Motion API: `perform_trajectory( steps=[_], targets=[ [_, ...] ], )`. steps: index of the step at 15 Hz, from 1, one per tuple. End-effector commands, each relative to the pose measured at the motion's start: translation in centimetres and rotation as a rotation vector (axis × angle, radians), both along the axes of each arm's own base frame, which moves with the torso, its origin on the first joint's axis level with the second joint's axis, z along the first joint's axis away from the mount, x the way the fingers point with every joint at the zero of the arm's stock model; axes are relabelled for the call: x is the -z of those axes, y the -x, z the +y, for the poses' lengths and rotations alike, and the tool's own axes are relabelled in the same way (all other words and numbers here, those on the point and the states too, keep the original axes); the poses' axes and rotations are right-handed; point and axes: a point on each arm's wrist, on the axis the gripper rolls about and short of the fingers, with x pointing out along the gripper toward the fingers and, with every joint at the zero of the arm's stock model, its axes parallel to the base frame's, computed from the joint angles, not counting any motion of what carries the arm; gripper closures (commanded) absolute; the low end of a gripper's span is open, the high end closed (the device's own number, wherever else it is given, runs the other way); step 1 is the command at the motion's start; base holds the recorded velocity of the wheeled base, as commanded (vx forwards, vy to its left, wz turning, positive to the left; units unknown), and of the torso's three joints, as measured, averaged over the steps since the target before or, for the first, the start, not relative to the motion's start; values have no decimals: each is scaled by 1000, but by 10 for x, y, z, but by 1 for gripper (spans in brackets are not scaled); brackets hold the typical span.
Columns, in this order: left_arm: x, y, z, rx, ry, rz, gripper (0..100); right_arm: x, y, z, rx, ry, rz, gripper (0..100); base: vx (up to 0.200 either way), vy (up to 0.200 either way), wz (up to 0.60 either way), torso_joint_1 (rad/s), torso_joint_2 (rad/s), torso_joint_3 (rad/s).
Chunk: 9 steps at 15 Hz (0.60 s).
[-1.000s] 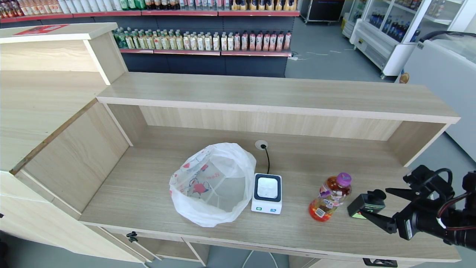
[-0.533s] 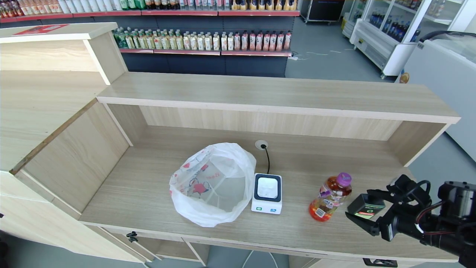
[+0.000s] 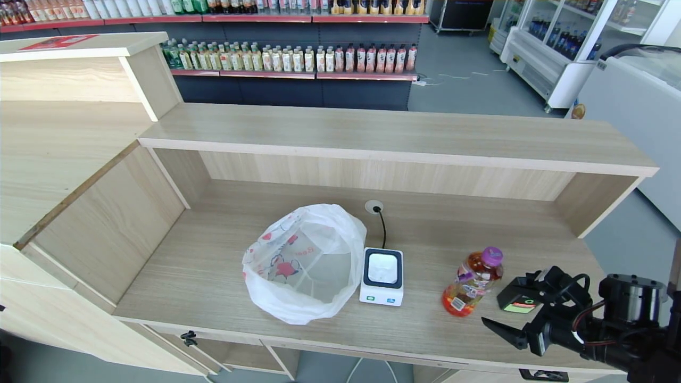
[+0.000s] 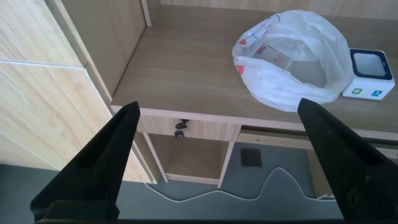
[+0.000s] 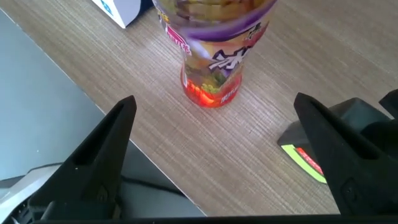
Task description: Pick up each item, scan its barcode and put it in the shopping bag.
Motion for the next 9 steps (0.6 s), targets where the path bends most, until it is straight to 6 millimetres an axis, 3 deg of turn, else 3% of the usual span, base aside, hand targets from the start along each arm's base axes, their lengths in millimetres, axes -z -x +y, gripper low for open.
perform_trajectory(
  steps=[1, 9],
  targets=[
    [0, 0, 0, -1, -2, 3, 0, 7, -8, 2, -11, -3, 10, 0, 0, 0, 0, 0, 0, 0],
    [0, 0, 0, -1, 0, 0, 0, 14, -34, 21, -100, -15, -37, 0, 0, 0, 0, 0, 0, 0]
  ],
)
